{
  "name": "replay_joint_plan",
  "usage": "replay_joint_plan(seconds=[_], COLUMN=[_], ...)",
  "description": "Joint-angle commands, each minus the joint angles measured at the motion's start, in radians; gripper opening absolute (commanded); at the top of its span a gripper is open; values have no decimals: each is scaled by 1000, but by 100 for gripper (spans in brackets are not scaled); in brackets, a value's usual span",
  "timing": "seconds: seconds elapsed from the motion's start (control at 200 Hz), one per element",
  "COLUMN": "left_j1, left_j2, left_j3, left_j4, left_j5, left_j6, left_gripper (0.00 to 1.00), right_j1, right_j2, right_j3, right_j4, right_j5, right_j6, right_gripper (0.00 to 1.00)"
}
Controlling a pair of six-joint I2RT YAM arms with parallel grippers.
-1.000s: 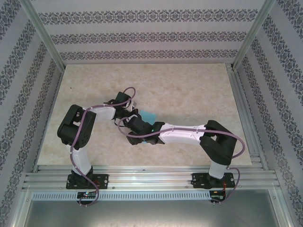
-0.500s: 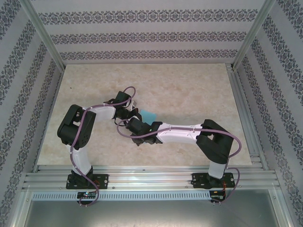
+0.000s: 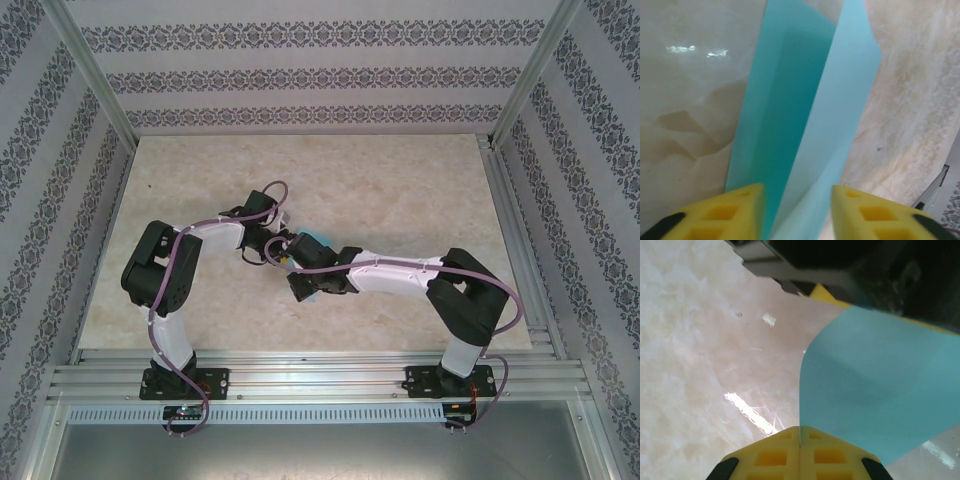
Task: Fold a paper plane with a square sheet of paper (fold left side to right side)
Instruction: Third fold the triangle at the center of the table.
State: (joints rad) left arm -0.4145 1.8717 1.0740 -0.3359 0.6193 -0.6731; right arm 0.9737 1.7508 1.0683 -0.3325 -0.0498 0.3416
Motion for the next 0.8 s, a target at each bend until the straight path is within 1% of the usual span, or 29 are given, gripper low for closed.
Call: replay_joint_plan(seconds=[0.0,0.075,0.15,0.215,0.285,0.38,0.425,0.515,0.604,0.794], left_j1=[5,19,39,61,75,71,63,35,8,-10], left_j2=[-65,-90,-113,-123,-111,-56,-28,43,111,226], left_j3=[43,68,91,104,126,174,193,244,285,343], left_j4=[-88,-154,-222,-242,-238,-215,-198,-190,-186,-186], left_j5=[-9,-32,-70,-65,-28,59,94,141,159,139], left_j6=[76,121,168,192,202,210,208,223,227,239], left_gripper=[47,53,55,54,46,29,25,21,16,14], right_j1=[-19,-29,-40,-44,-46,-50,-53,-56,-60,-64], right_j2=[-25,-25,-26,-29,-31,-34,-37,-42,-42,-41], right_j3=[-30,-45,-61,-70,-78,-88,-94,-103,-107,-106], right_j4=[59,77,99,112,118,122,125,126,124,120], right_j5=[-98,-124,-142,-155,-165,-171,-173,-173,-173,-180], right_j6=[5,13,22,28,27,28,29,28,31,30], right_gripper=[0,0,0,0,0,0,0,0,0,0])
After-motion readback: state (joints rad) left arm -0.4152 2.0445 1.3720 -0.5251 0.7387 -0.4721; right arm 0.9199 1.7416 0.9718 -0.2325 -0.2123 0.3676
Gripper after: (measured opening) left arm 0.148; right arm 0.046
